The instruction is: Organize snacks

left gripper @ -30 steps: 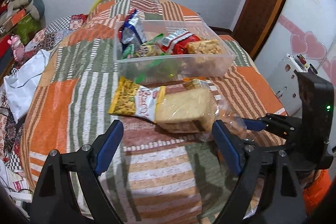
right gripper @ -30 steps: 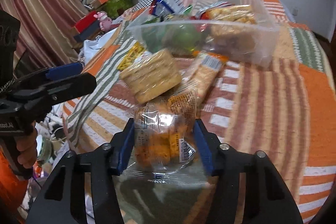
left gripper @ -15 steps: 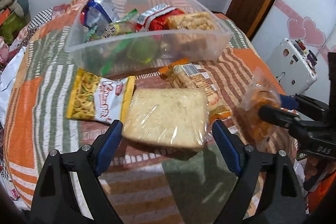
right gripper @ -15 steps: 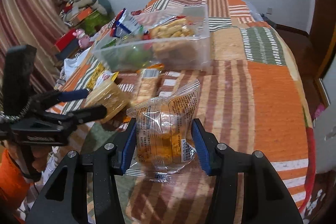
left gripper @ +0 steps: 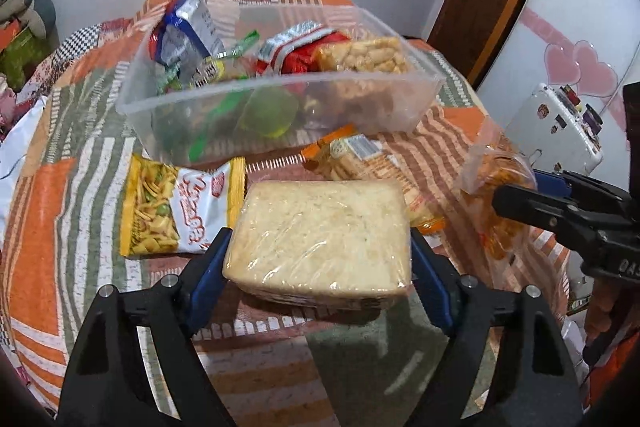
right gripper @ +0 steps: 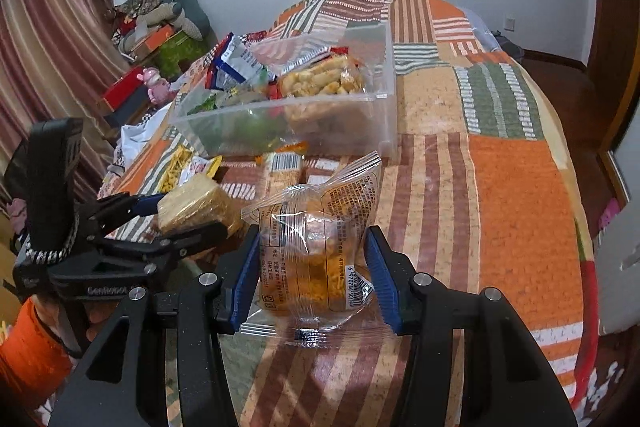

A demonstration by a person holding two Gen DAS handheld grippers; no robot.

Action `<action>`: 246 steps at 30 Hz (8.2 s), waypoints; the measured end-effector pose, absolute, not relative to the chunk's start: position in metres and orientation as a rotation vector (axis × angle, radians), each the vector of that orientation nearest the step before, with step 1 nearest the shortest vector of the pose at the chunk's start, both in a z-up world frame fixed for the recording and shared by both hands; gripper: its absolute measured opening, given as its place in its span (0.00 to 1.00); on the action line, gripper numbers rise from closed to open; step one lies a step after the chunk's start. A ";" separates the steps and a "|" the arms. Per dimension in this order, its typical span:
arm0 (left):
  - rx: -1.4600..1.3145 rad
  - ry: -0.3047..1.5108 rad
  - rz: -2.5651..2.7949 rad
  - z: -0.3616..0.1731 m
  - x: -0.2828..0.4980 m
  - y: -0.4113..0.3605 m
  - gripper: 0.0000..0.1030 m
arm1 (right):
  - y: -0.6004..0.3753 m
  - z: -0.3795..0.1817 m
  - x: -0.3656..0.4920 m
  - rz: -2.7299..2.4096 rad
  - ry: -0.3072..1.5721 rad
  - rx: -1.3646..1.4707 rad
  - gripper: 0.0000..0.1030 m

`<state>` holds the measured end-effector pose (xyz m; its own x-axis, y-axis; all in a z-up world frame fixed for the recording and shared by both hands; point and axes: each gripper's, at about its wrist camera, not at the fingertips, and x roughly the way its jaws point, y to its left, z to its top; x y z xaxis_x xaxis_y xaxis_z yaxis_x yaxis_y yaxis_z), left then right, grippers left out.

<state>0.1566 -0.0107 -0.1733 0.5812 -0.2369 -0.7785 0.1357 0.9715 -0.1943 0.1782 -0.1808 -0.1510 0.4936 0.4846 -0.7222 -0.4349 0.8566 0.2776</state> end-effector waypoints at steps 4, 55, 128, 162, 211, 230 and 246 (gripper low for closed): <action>-0.126 0.881 -0.194 -0.156 0.155 -0.002 0.80 | -0.179 -0.141 0.184 0.559 0.867 0.070 0.46; -0.083 0.790 -0.062 -0.131 0.298 0.053 0.81 | -0.067 -0.125 0.344 0.602 0.851 -0.030 0.49; -0.105 0.942 -0.141 -0.170 0.176 0.051 0.22 | -0.112 -0.170 0.213 0.661 0.934 -0.037 0.31; -0.220 1.024 -0.216 -0.204 0.205 0.035 0.49 | -0.128 -0.154 0.213 0.637 0.892 -0.004 0.31; -0.087 0.734 -0.168 -0.106 0.289 -0.004 0.11 | -0.130 -0.115 0.315 0.486 0.733 0.044 0.31; -0.113 0.622 -0.130 -0.060 0.239 0.015 0.41 | -0.136 -0.084 0.283 0.498 0.676 -0.008 0.41; -0.086 0.349 -0.057 0.017 0.129 0.026 0.81 | -0.157 0.003 0.186 0.517 0.367 0.032 0.77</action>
